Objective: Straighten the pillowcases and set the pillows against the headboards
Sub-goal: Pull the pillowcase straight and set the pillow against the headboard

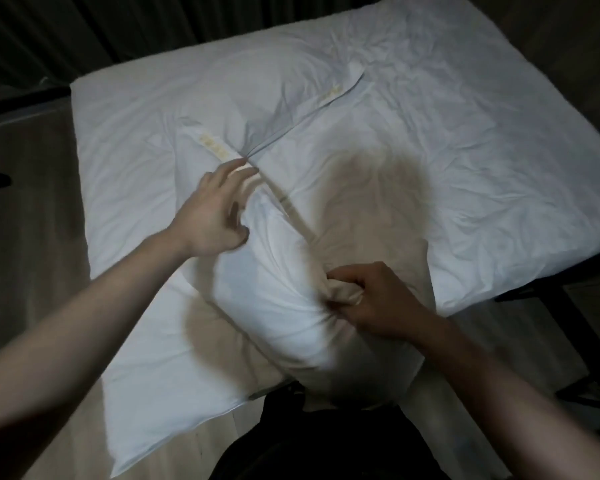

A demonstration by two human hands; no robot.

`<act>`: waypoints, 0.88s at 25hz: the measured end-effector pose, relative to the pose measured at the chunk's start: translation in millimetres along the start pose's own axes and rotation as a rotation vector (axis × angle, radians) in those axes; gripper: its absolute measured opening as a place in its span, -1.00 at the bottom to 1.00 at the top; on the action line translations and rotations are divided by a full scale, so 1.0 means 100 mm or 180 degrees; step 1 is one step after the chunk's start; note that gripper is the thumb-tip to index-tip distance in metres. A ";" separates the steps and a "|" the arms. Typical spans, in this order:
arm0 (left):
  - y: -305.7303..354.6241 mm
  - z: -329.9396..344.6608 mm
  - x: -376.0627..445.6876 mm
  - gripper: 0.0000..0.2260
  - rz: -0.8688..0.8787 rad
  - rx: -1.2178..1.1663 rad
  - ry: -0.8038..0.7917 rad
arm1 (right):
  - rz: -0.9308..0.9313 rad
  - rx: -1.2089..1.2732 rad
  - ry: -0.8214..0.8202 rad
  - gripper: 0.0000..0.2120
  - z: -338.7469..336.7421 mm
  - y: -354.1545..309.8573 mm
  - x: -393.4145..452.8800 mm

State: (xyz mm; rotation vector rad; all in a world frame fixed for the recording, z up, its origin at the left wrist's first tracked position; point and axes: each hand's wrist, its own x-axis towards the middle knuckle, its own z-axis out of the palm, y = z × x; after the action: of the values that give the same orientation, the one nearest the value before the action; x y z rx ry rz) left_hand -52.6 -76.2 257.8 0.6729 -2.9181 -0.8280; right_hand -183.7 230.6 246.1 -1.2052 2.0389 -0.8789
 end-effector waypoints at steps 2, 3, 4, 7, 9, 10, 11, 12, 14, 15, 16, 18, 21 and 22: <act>0.05 0.02 0.12 -0.10 -0.0167 0.0269 -0.0920 | -0.0013 -0.0110 -0.0069 -0.78 0.06 -0.02 -0.15; 0.05 0.09 0.12 -0.15 -0.0272 0.0444 -0.1339 | 0.0031 -0.0170 -0.0073 -0.75 0.12 0.00 -0.23; 0.02 0.18 0.13 -0.26 -0.0320 0.0607 -0.1649 | 0.0102 -0.0238 -0.0087 -0.73 0.18 0.05 -0.32; -0.06 0.39 0.11 -0.69 -0.0233 0.0924 -0.1917 | 0.0505 -0.0166 -0.0088 -0.72 0.33 0.30 -0.63; -0.08 0.52 0.05 -0.79 -0.0073 0.0912 -0.1866 | 0.0838 -0.0002 0.0123 -0.74 0.29 0.47 -0.87; -0.08 0.60 -0.02 -0.81 -0.0012 0.0850 -0.1779 | 0.1008 0.0058 0.0247 -0.69 0.25 0.55 -1.00; -0.06 0.68 -0.10 -0.82 0.0046 0.0791 -0.1627 | 0.1118 0.0103 0.0373 -0.60 0.20 0.59 -1.12; -0.03 0.76 -0.18 -0.84 0.0104 0.0736 -0.1446 | 0.1174 0.0111 0.0446 -0.49 0.16 0.62 -1.22; 0.02 0.88 -0.29 -0.89 0.0126 0.0678 -0.1193 | 0.1292 0.0205 0.0552 -0.30 0.14 0.65 -1.37; 0.04 0.88 -0.31 -0.90 0.0081 0.0638 -0.1115 | 0.1312 0.0261 0.0624 -0.24 0.16 0.67 -1.38; 0.05 0.88 -0.32 -0.90 0.0031 0.0602 -0.1069 | 0.1307 0.0274 0.0736 -0.22 0.17 0.71 -1.38; 0.11 0.85 -0.32 -0.92 -0.0029 0.0606 -0.1065 | 0.1398 0.0231 0.0934 -0.20 0.14 0.79 -1.32; 0.29 0.88 -0.31 -0.90 -0.0053 0.0570 -0.1167 | 0.1674 0.0139 0.0831 -0.21 0.07 1.01 -1.27; 0.37 0.91 -0.30 -0.88 -0.0058 0.0511 -0.1191 | 0.1713 0.0169 0.0807 -0.27 0.07 1.10 -1.29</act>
State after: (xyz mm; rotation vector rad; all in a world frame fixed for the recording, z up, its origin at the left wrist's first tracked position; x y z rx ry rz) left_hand -53.5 9.8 201.3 0.6131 -3.3484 -0.8049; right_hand -181.2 385.5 177.2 -0.4828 2.3569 -0.8350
